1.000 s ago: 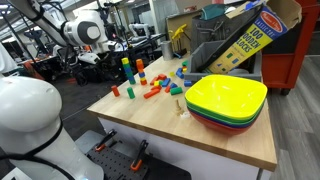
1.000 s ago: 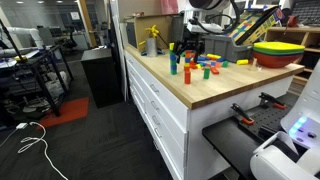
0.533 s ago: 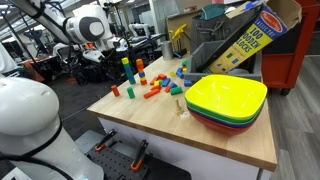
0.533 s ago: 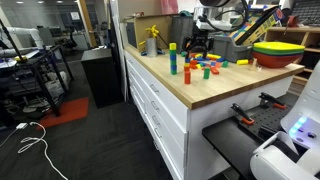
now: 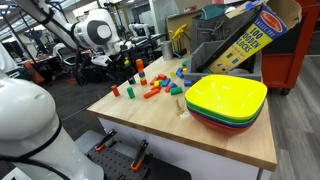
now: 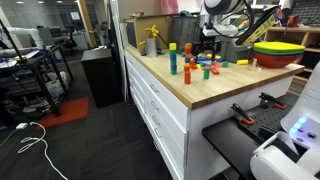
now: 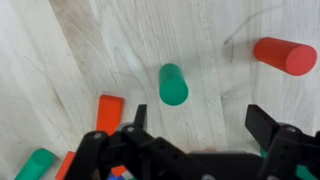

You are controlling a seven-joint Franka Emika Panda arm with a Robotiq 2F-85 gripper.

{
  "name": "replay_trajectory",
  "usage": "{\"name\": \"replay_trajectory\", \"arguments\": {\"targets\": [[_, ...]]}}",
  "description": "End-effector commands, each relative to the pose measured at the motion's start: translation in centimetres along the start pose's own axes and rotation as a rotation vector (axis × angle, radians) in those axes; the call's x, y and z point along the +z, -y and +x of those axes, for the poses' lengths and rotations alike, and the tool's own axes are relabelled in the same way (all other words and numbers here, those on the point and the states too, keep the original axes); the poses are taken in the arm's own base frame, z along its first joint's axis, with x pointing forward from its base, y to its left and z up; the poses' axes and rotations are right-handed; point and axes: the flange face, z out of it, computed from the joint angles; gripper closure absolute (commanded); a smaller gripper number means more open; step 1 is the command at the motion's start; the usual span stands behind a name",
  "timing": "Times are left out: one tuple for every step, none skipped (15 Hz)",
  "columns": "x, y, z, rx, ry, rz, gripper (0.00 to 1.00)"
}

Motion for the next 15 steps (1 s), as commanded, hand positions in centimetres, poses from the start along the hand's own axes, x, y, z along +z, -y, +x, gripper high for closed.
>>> {"name": "replay_trajectory", "arguments": {"targets": [[1.5,-0.8,0.4,0.026,0.008,-0.023,0.0],[1.8,-0.9,0.4,0.027,0.016,-0.027,0.0],[2.3,-1.0,0.6,0.031,0.023,-0.03,0.0],[2.7,-1.2,0.7,0.034,0.03,-0.033,0.0],[3.1,-1.3,0.7,0.038,0.037,-0.035,0.0],[3.4,-1.4,0.8,0.043,0.044,-0.038,0.0],[3.7,-1.5,0.8,0.046,0.051,-0.04,0.25],[3.9,-1.5,0.9,0.046,0.056,-0.04,0.28],[4.1,-1.6,0.9,0.047,0.059,-0.041,0.34],[4.2,-1.6,0.9,0.048,0.063,-0.041,0.41],[4.3,-1.6,0.9,0.049,0.067,-0.04,0.51],[4.4,-1.6,0.9,0.05,0.069,-0.039,0.58],[4.5,-1.5,0.9,0.052,0.072,-0.036,0.66],[4.5,-1.5,0.9,0.051,0.075,-0.031,0.73],[4.5,-1.4,0.8,0.052,0.075,-0.028,0.81]]}}
